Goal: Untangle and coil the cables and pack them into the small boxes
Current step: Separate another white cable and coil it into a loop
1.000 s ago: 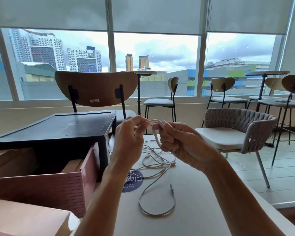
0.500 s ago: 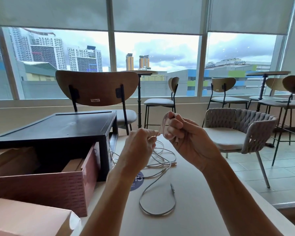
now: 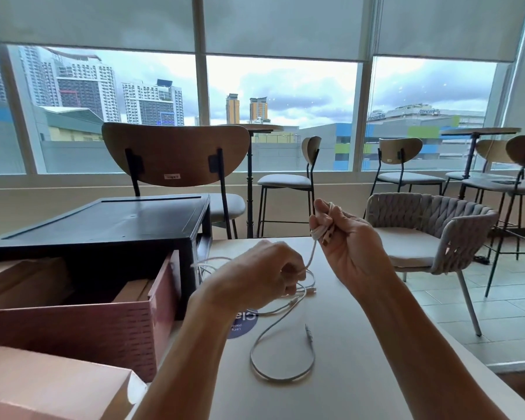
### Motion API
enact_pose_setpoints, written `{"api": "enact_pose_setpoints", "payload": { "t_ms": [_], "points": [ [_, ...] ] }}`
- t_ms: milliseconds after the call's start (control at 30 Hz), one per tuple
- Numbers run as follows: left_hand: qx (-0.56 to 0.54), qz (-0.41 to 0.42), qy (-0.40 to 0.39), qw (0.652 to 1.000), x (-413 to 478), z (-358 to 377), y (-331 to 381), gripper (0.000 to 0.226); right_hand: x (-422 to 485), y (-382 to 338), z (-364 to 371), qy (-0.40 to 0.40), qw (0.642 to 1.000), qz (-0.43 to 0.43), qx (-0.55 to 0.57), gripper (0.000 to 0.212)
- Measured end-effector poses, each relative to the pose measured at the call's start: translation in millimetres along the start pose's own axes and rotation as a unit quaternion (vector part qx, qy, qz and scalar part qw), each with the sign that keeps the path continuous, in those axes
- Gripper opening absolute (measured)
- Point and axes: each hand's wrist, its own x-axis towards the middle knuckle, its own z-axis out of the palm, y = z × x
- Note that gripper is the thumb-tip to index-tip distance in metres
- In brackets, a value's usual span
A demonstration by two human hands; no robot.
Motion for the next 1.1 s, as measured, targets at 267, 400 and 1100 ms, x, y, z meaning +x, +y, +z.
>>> {"api": "enact_pose_setpoints", "payload": {
  "t_ms": [267, 400, 1100],
  "points": [
    [-0.038, 0.038, 0.018, 0.998, -7, -18, 0, 0.013, -3, 2, -5, 0.033, 0.982, 0.03, -0.182, 0.027],
    [-0.041, 0.05, 0.078, 0.995, -8, -24, -6, 0.009, -6, 7, -4, 0.001, 0.939, 0.045, -0.342, 0.026],
    [-0.067, 0.076, 0.371, 0.923, -8, -30, -8, 0.019, -18, -7, 5, -0.217, 0.903, 0.157, -0.337, 0.034]
  ]
}}
